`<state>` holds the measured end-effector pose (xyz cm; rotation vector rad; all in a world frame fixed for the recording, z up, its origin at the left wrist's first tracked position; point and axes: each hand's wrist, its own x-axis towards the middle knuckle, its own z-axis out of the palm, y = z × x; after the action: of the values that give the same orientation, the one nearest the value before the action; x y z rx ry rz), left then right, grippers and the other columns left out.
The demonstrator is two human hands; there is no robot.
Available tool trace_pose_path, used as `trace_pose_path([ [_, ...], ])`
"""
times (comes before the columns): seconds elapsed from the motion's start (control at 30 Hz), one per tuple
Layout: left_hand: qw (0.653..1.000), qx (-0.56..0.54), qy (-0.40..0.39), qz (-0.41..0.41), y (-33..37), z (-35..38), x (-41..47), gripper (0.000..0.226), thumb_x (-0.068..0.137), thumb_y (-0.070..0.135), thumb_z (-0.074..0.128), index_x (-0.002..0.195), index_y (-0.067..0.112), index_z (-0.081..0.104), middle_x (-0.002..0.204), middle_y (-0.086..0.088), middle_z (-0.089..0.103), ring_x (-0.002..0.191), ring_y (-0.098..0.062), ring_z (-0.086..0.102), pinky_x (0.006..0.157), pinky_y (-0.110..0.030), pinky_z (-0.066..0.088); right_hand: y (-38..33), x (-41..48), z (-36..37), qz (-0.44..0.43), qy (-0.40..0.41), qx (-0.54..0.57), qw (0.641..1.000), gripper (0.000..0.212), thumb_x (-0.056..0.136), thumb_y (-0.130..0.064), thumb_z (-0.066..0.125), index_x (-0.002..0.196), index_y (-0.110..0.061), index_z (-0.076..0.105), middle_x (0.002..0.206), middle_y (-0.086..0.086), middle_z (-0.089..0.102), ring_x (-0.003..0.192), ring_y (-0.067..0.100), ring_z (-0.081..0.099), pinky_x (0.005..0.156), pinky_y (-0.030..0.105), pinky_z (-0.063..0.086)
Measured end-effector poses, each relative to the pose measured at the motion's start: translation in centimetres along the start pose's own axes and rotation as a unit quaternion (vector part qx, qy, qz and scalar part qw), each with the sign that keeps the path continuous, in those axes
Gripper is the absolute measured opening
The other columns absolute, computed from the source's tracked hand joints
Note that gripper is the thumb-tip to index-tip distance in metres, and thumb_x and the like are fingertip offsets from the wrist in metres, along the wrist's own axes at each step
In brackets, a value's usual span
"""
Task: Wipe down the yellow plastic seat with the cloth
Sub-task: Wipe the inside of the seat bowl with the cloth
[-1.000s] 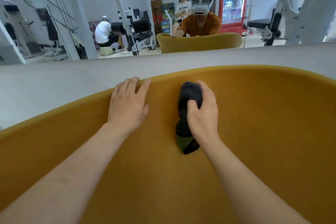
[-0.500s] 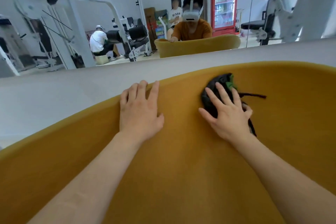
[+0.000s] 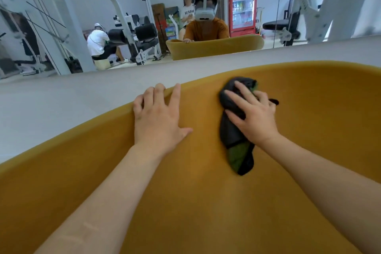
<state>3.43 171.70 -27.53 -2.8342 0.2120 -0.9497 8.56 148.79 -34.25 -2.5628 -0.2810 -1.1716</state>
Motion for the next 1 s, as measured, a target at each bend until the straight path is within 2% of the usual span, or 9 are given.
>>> trace_pose_path([
  [0.07,1.000,-0.002,0.009,-0.014,0.1,0.0,0.1,0.106,0.071,0.078,0.055,0.151,0.026,0.007,0.150,-0.012,0.022,0.139,-0.032,0.019,0.113,-0.047,0.016,-0.7,0.5,0.3,0.205,0.047,0.110,0.971,0.047,0.091,-0.047,0.055,0.138,-0.044,0.045,0.156,-0.015,0.026,0.126,0.031,0.031,0.096,0.050,0.039],
  [0.13,1.000,-0.002,0.014,-0.021,0.2,-0.1,0.0,0.105,0.071,0.078,0.053,0.151,0.026,0.010,0.150,-0.012,0.024,0.138,-0.032,0.020,0.112,-0.047,0.016,-6.1,1.2,0.6,0.305,0.052,0.219,0.925,0.045,0.095,-0.047,0.048,0.139,-0.044,0.043,0.158,-0.015,0.020,0.128,0.028,0.024,0.102,0.045,0.036],
  [0.23,0.999,-0.013,0.031,-0.010,-0.1,0.1,-0.4,0.097,0.074,0.065,0.060,0.150,0.024,0.017,0.148,-0.012,0.028,0.136,-0.032,0.023,0.110,-0.047,0.018,-12.1,1.8,1.1,0.073,0.050,0.216,0.972,0.041,0.097,-0.046,0.040,0.137,-0.042,0.047,0.155,-0.010,0.032,0.122,0.031,0.032,0.096,0.043,0.036],
  [0.33,0.999,-0.011,0.051,-0.012,-0.3,0.4,-0.3,0.100,0.071,0.068,0.064,0.149,0.022,0.022,0.145,-0.012,0.034,0.133,-0.031,0.029,0.108,-0.046,0.020,-8.3,4.1,0.0,-0.112,0.038,0.077,0.990,0.040,0.097,-0.045,0.040,0.135,-0.037,0.052,0.145,-0.007,0.047,0.109,0.033,0.043,0.083,0.047,0.047],
  [0.53,0.997,-0.019,0.044,-0.063,0.2,-0.3,1.6,0.081,0.075,0.062,0.067,0.139,0.022,0.036,0.129,-0.004,0.047,0.119,-0.025,0.037,0.091,-0.039,0.030,-4.6,6.4,-0.6,0.171,0.044,0.101,0.979,0.038,0.098,-0.043,0.039,0.131,-0.035,0.055,0.145,-0.009,0.043,0.117,0.030,0.034,0.090,0.048,0.043],
  [0.67,0.993,-0.031,0.070,-0.091,0.6,-0.7,1.8,0.045,0.089,0.039,0.057,0.129,0.024,0.045,0.124,-0.003,0.051,0.115,-0.025,0.038,0.083,-0.037,0.026,-12.2,4.7,0.3,-0.007,0.033,0.119,0.992,0.039,0.095,-0.045,0.037,0.124,-0.034,0.061,0.136,-0.007,0.053,0.104,0.032,0.043,0.081,0.040,0.043],
  [0.73,0.993,-0.038,0.065,-0.096,0.4,-0.7,1.8,0.050,0.086,0.044,0.061,0.129,0.025,0.046,0.124,-0.002,0.052,0.115,-0.025,0.039,0.085,-0.038,0.028,-10.9,5.1,-0.3,-0.089,0.001,0.079,0.993,0.039,0.096,-0.047,0.038,0.129,-0.037,0.057,0.137,-0.007,0.053,0.104,0.031,0.043,0.082,0.041,0.044],
  [0.87,0.994,-0.045,0.030,-0.093,0.5,-0.8,2.1,0.070,0.075,0.059,0.068,0.131,0.025,0.046,0.126,-0.002,0.052,0.117,-0.025,0.039,0.090,-0.039,0.031,-1.9,7.3,-1.8,0.092,-0.008,0.049,0.995,0.039,0.098,-0.047,0.040,0.133,-0.037,0.052,0.144,-0.007,0.045,0.120,0.034,0.037,0.090,0.043,0.042],
  [1.0,0.994,-0.031,0.037,-0.101,0.7,-0.8,2.0,0.067,0.077,0.056,0.069,0.131,0.025,0.046,0.125,-0.003,0.052,0.115,-0.026,0.040,0.089,-0.040,0.031,-7.6,5.9,-0.2,0.157,0.046,0.096,0.982,0.038,0.098,-0.039,0.040,0.131,-0.029,0.057,0.143,-0.005,0.046,0.110,0.031,0.038,0.085,0.044,0.044],
])
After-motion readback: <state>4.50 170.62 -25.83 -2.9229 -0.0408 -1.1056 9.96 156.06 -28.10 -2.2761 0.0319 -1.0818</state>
